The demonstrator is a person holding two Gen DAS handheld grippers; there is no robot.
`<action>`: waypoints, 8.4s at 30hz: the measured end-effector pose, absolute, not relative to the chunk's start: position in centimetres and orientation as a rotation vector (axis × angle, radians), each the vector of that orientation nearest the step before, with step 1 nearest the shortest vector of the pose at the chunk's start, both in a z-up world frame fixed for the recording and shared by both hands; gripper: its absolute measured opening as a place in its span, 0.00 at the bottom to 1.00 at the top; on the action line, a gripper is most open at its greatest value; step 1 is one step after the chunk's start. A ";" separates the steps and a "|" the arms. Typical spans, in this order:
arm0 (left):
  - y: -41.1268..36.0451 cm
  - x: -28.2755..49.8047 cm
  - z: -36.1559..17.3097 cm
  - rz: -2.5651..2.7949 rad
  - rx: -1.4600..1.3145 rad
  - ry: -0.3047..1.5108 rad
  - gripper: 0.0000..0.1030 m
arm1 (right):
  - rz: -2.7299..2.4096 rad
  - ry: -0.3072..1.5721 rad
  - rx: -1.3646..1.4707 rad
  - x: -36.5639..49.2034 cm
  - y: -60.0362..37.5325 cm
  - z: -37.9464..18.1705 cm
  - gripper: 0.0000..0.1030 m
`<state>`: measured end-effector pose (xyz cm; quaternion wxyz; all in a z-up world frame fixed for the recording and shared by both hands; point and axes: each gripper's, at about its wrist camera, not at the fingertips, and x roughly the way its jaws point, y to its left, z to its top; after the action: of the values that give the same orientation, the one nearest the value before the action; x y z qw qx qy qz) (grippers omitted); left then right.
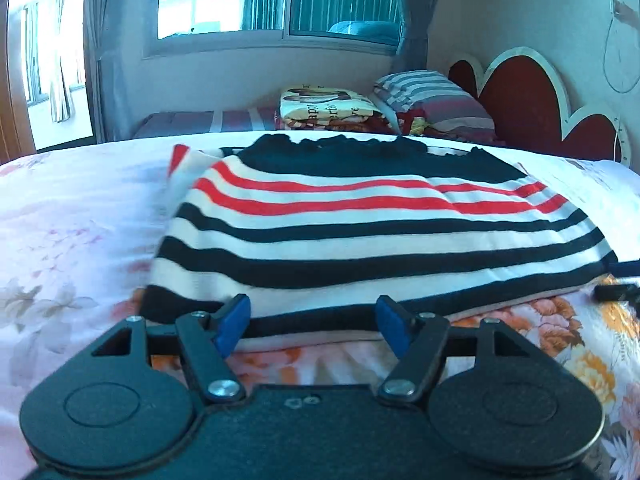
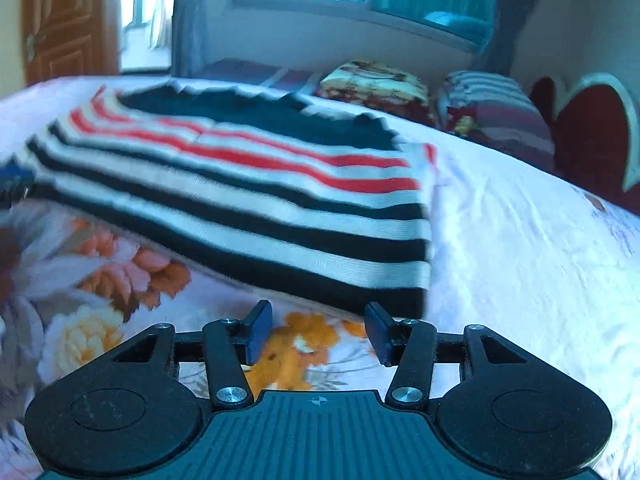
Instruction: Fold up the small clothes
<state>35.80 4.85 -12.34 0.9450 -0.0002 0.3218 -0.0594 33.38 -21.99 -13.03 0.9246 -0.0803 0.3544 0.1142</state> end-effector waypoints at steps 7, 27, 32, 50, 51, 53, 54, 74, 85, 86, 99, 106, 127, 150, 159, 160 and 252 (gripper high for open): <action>7.2 36.2 -12.2 -0.052 -0.115 0.677 0.63 | 0.131 0.761 -0.085 35.7 -24.1 -13.2 0.36; 6.0 36.6 -12.3 -0.014 -0.018 0.720 0.63 | 0.121 0.741 -0.093 36.0 -23.5 -13.7 0.30; 5.9 36.5 -12.4 -0.010 -0.011 0.715 0.64 | 0.121 0.751 -0.115 36.1 -23.3 -13.5 0.30; 6.1 37.3 -9.4 -0.043 0.051 0.842 0.66 | 0.138 0.818 -0.194 37.3 -22.5 -9.6 0.30; 6.2 36.2 -9.0 -0.050 0.040 0.817 0.66 | 0.154 0.809 -0.163 36.5 -22.7 -8.8 0.30; 6.8 34.2 -9.2 -0.084 -0.047 0.795 0.66 | 0.184 0.783 -0.141 34.8 -22.7 -7.6 0.30; 7.2 33.5 -9.5 -0.103 -0.114 0.800 0.64 | 0.203 0.769 -0.137 34.0 -22.6 -7.2 0.27; 14.1 37.2 -15.6 0.046 -0.946 0.539 0.47 | 0.425 0.734 0.184 43.0 -17.4 -8.1 0.00; 15.0 39.1 -14.7 0.033 -1.000 0.502 0.14 | 0.526 0.727 0.180 45.8 -13.8 -10.7 0.00; 14.8 38.6 -13.8 -0.001 -0.975 0.469 0.14 | 0.533 0.718 0.177 45.7 -13.6 -10.7 0.00; 17.0 36.8 -16.5 -0.037 -1.177 0.473 0.14 | 0.509 0.787 0.178 47.0 -13.2 -13.9 0.00; 14.2 38.1 -10.3 -0.150 -1.037 0.426 0.14 | 0.516 0.789 0.230 47.0 -13.9 -13.8 0.00; -11.7 39.0 -5.3 -0.514 -0.237 0.728 0.58 | 0.311 0.625 0.802 41.4 -38.5 -8.1 0.76; 2.8 40.0 -9.6 -0.217 -0.456 0.697 0.58 | 0.418 0.874 0.456 44.7 -26.7 -10.4 0.25; -0.3 43.1 -8.8 -0.279 -0.327 0.746 0.59 | 0.470 0.494 0.097 39.6 -26.5 -8.7 0.22; -1.1 43.5 -9.1 -0.279 -0.298 0.759 0.60 | 0.452 0.514 0.064 39.7 -26.7 -9.8 0.22; -3.8 35.0 -10.4 -0.256 -0.152 0.793 0.57 | 0.320 0.768 -0.081 35.3 -27.2 -10.9 0.00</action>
<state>34.97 -3.76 -10.43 0.9116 -0.0739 0.3847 -0.1243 35.33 -27.17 -10.90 0.9140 -0.0393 0.3727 0.1554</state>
